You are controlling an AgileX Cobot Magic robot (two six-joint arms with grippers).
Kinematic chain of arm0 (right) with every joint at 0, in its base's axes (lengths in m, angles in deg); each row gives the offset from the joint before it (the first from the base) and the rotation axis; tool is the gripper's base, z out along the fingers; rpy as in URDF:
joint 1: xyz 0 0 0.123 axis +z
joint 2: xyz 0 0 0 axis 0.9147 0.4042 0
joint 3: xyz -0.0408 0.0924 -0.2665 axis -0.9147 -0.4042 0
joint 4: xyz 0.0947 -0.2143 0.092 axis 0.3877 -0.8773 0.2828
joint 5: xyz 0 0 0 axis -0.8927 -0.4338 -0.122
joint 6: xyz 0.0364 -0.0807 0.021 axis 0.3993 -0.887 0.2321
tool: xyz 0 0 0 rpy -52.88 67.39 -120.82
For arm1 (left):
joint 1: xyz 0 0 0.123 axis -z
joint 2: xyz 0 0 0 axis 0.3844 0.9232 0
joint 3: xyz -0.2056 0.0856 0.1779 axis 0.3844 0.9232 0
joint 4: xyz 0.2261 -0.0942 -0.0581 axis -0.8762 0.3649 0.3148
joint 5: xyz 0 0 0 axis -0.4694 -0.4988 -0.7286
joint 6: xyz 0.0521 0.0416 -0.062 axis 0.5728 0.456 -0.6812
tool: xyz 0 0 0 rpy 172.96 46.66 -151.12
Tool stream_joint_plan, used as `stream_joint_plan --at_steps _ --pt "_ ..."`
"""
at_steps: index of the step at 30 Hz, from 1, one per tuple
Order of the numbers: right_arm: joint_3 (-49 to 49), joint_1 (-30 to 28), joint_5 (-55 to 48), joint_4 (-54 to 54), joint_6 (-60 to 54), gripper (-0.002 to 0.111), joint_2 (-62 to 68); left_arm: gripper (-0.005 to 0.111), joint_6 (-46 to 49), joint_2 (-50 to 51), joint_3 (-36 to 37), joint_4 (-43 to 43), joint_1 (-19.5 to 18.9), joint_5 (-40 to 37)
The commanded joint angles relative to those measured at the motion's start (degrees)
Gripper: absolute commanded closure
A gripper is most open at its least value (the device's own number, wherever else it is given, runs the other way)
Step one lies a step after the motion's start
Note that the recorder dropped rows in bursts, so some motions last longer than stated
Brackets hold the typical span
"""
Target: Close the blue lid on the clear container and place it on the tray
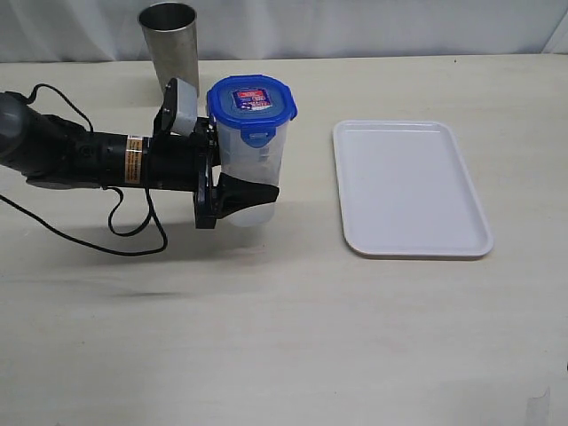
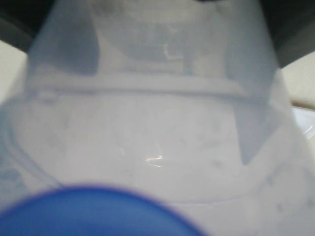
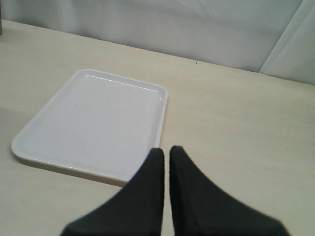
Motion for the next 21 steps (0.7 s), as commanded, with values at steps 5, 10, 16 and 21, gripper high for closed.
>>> stream_joint_plan --at_steps 5,10,16,21 --pt "-0.09 -0.18 -0.63 0.19 0.15 0.104 -0.24 0.107 -0.36 -1.03 -0.11 0.59 -0.07 2.35" --pt "-0.09 -0.18 -1.11 0.45 4.96 0.104 -0.24 0.107 -0.36 -1.03 -0.11 0.78 -0.07 2.35" --pt "-0.09 -0.18 -1.08 0.45 5.08 0.104 -0.24 0.107 -0.36 -1.03 -0.11 0.78 -0.07 2.35" --pt "-0.09 -0.18 -0.97 0.45 5.19 0.104 -0.24 0.107 -0.36 -1.03 -0.11 0.78 -0.07 2.35"
